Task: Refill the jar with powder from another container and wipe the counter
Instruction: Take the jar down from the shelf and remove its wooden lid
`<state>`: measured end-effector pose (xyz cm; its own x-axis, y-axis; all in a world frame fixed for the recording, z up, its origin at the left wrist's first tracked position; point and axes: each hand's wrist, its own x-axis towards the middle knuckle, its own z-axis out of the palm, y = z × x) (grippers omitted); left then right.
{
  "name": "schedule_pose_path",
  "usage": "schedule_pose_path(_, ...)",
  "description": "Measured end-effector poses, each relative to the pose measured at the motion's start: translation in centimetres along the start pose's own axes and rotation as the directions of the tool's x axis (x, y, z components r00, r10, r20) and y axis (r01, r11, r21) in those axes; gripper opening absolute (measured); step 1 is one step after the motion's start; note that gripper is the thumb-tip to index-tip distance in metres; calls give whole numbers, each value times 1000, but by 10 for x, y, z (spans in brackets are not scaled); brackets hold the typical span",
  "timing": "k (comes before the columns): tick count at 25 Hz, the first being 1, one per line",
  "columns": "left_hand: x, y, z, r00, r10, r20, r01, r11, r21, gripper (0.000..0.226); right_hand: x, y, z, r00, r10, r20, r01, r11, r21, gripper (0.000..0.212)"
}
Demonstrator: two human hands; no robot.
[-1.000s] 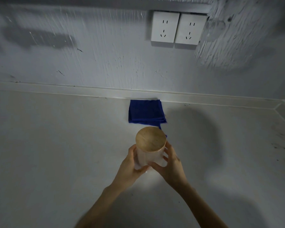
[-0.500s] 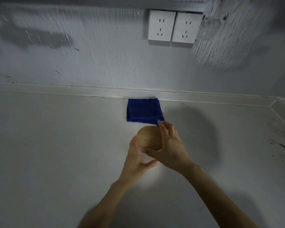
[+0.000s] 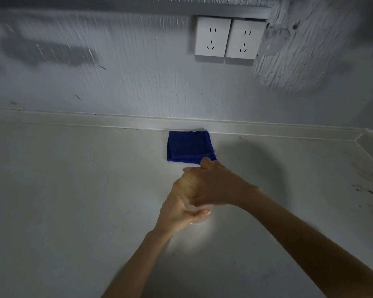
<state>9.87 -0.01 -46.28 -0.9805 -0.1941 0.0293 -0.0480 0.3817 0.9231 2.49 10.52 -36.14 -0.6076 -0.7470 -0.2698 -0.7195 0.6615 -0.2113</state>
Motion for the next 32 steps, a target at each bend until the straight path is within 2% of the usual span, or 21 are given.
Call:
schedule_pose_path(3,3,-1,-4,998,-49,26,47,997,58,89,14,-1,-4,986,-67,153,94,980,-178,70)
schedule_pose_path(8,5,-1,-10,997,-48,64,41,994,101,93,13,-5,-22,955,-111,277,159,975,-157,67)
schedule_pose_path(13,10,-1,-14,991,-50,128,36,993,114,80,8,0,-35,913,-265,311,303,950,-81,68)
schedule_pose_path(16,12,-4,-19,983,-47,176,29,994,104,90,5,6,-33,941,-269,206,262,963,59,64)
schedule_pose_path(19,13,-9,-20,980,-47,194,32,997,76,86,-5,18,-34,977,-209,34,198,957,212,67)
schedule_pose_path(21,11,-10,-21,979,-45,198,37,998,43,83,-17,29,-37,988,-152,-28,152,922,356,66)
schedule_pose_path(25,7,-16,-21,977,-88,195,87,996,13,91,-39,59,-19,984,-3,-177,122,736,665,65)
schedule_pose_path(29,5,-15,-18,978,-105,179,103,994,17,92,-46,82,37,905,289,-311,53,649,759,68)
schedule_pose_path(32,3,-17,-18,976,-135,168,134,991,18,95,-50,89,82,842,408,-354,30,618,785,73)
